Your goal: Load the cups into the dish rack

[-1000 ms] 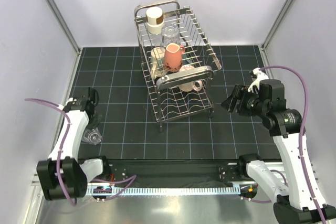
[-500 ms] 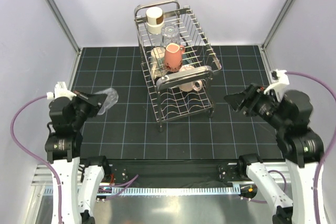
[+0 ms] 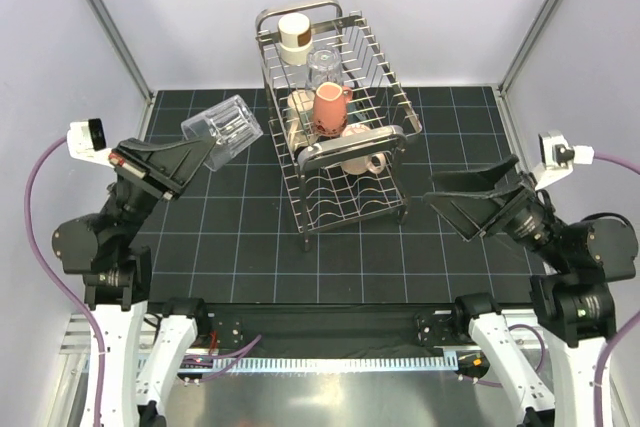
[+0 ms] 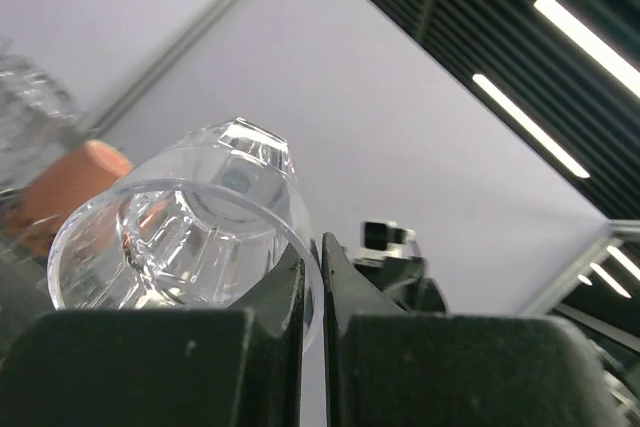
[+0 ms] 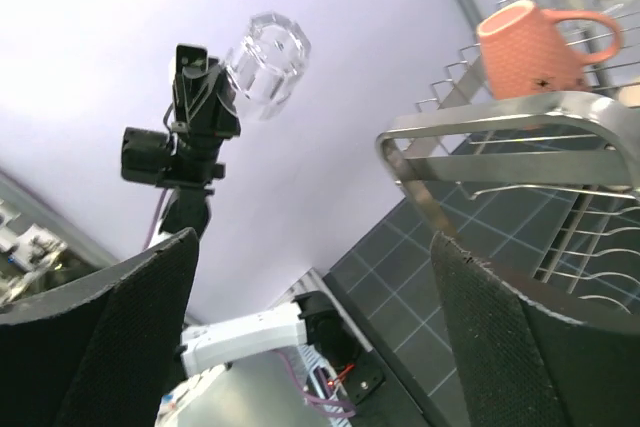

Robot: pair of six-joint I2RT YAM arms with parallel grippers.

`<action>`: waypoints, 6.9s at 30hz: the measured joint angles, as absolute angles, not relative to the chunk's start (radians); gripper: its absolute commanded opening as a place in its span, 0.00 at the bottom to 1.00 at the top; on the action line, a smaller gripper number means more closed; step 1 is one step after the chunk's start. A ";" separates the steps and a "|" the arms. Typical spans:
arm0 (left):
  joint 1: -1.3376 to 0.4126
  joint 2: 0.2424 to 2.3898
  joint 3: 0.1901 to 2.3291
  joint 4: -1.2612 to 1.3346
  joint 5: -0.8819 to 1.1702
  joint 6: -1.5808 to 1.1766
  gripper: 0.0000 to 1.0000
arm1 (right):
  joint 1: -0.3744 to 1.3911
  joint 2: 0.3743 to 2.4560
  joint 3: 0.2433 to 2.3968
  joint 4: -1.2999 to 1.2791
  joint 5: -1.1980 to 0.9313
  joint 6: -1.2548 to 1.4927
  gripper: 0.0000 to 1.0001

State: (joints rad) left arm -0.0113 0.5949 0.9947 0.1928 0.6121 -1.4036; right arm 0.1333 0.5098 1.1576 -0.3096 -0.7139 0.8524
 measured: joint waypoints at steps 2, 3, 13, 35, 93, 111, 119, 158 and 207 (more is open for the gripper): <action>-0.033 0.607 0.992 0.329 0.611 -1.479 0.01 | 0.133 0.524 1.124 -0.216 -0.759 0.916 0.98; -0.042 0.613 0.991 0.382 0.609 -1.507 0.01 | 0.133 0.535 1.116 -0.182 -0.773 0.939 0.98; -0.265 0.798 1.015 0.611 0.505 -1.576 0.01 | 0.257 0.687 1.131 -0.086 -0.743 0.984 1.00; -1.026 0.905 0.957 0.656 -0.010 -1.169 0.01 | 0.885 0.831 1.163 0.086 -0.105 0.778 1.00; -1.301 0.638 0.899 0.096 -0.556 -0.807 0.60 | 0.956 1.348 1.926 -0.502 0.434 0.035 0.04; -1.301 0.569 0.901 -0.052 -0.620 -0.807 0.60 | 0.764 1.430 1.954 -0.664 0.285 0.056 0.04; -1.301 0.556 0.901 -0.086 -0.632 -0.810 0.60 | 0.764 1.457 1.953 -0.707 0.285 0.058 0.04; -1.301 0.484 0.893 -0.170 -0.665 -0.848 0.61 | 0.737 1.457 1.778 -0.598 0.316 0.043 0.04; -1.251 0.640 1.082 -0.535 -0.989 -0.691 0.89 | 0.467 1.325 1.888 -0.660 0.266 0.029 1.00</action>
State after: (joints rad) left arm -1.2507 0.6395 1.0817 -0.5354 -0.9886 -0.6910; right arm 0.4667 1.3247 1.8877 -0.6601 0.2665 0.0288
